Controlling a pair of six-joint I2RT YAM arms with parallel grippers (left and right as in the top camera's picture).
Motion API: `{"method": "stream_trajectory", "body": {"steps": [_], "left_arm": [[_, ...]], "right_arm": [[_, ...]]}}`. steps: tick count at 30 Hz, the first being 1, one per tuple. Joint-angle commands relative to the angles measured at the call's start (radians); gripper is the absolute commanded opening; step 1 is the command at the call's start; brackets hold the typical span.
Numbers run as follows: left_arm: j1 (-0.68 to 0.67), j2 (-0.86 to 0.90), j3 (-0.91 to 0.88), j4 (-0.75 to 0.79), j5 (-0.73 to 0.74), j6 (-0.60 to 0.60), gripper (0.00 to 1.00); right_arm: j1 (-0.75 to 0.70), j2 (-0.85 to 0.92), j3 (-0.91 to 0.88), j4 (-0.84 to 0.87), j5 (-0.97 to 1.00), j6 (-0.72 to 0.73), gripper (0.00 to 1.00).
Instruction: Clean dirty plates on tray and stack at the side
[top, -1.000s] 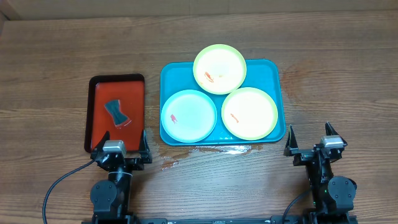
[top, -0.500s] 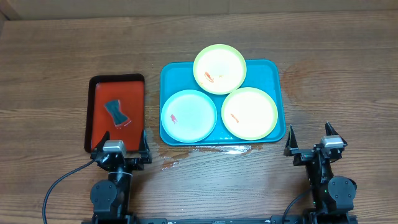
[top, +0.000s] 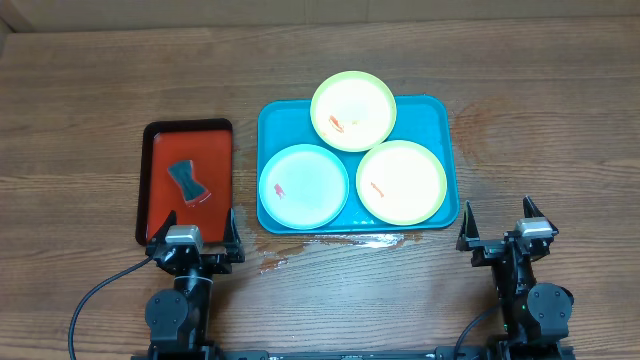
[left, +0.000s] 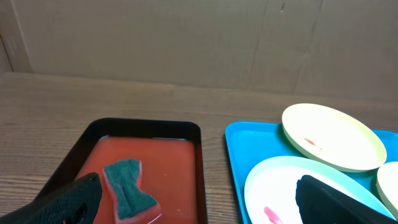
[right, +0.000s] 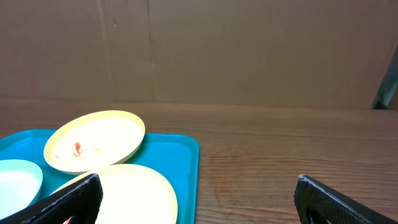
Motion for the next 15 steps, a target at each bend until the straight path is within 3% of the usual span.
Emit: {"method": "stream_trajectory", "body": {"steps": [1, 5, 9, 11, 15], "left_arm": [[0.005, -0.010, -0.003, -0.002, -0.010, -0.013, 1.00], [0.005, -0.010, -0.003, 0.053, -0.003, -0.031, 1.00], [0.003, -0.010, -0.003, 0.161, 0.278, -0.339, 1.00], [0.003, -0.010, -0.003, 0.225, 0.340, -0.478, 1.00], [0.003, -0.010, -0.003, 0.435, 0.372, -0.534, 1.00]], "right_arm": [[-0.003, -0.011, -0.010, 0.006, -0.005, -0.003, 1.00], [-0.003, -0.011, -0.010, 0.006, -0.005, -0.003, 1.00], [-0.003, -0.011, -0.010, 0.006, -0.005, -0.003, 1.00], [-0.003, -0.011, -0.010, 0.006, -0.005, -0.003, 1.00], [-0.003, -0.011, -0.010, 0.006, -0.005, -0.003, 1.00]]}}
